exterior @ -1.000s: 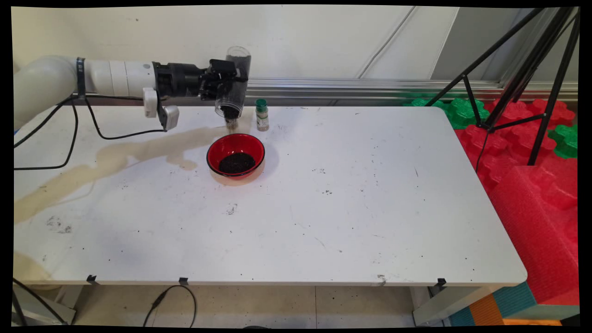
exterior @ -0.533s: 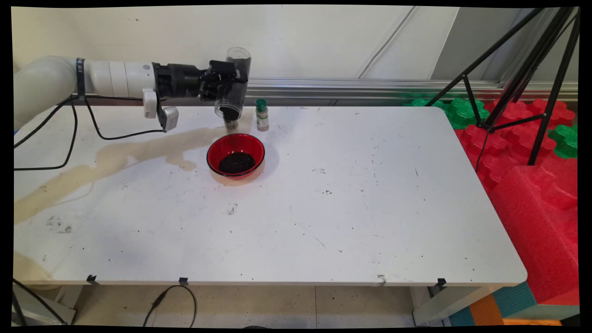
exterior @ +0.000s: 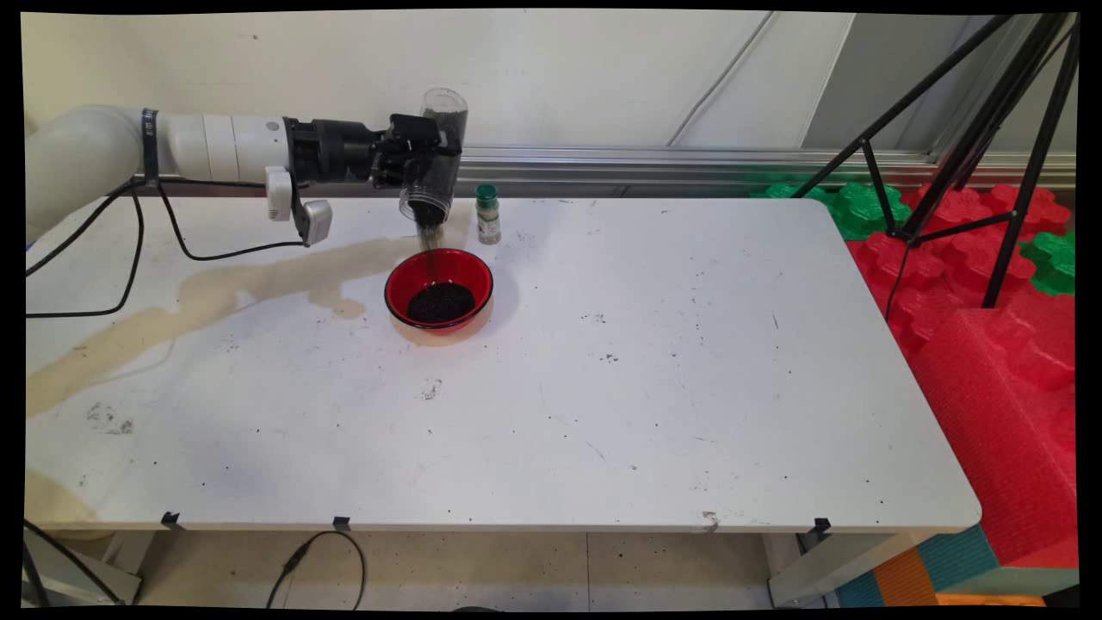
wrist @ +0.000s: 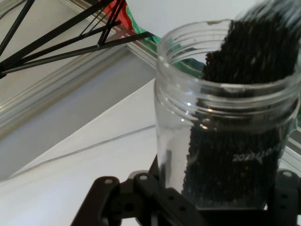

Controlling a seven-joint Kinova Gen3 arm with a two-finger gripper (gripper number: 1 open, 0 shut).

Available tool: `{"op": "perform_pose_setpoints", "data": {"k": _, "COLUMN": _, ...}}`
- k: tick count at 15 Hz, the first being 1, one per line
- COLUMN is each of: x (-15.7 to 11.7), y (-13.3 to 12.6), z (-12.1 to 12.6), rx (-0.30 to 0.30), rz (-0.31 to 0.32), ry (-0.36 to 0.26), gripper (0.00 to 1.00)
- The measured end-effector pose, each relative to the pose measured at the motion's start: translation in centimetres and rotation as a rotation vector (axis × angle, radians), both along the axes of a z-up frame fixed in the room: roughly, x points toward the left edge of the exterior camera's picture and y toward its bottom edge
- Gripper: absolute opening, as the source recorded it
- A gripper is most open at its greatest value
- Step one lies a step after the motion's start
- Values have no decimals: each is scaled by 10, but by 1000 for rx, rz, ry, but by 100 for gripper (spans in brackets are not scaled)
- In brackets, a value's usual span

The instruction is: Pour the black seasoning powder in the red bowl

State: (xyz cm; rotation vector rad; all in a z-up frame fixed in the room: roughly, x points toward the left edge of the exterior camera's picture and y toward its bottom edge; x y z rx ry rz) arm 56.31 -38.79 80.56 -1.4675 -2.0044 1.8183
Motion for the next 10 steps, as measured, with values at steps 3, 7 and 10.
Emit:
{"op": "perform_pose_setpoints", "data": {"k": 3, "x": 0, "y": 0, "z": 0, "rx": -3, "rz": -1, "ry": -3, "gripper": 0}}
{"op": "perform_pose_setpoints", "data": {"k": 7, "x": 0, "y": 1, "z": 0, "rx": -6, "rz": -2, "ry": -7, "gripper": 0}}
{"op": "perform_pose_setpoints", "data": {"k": 10, "x": 0, "y": 1, "z": 0, "rx": -8, "rz": -2, "ry": -9, "gripper": 0}}
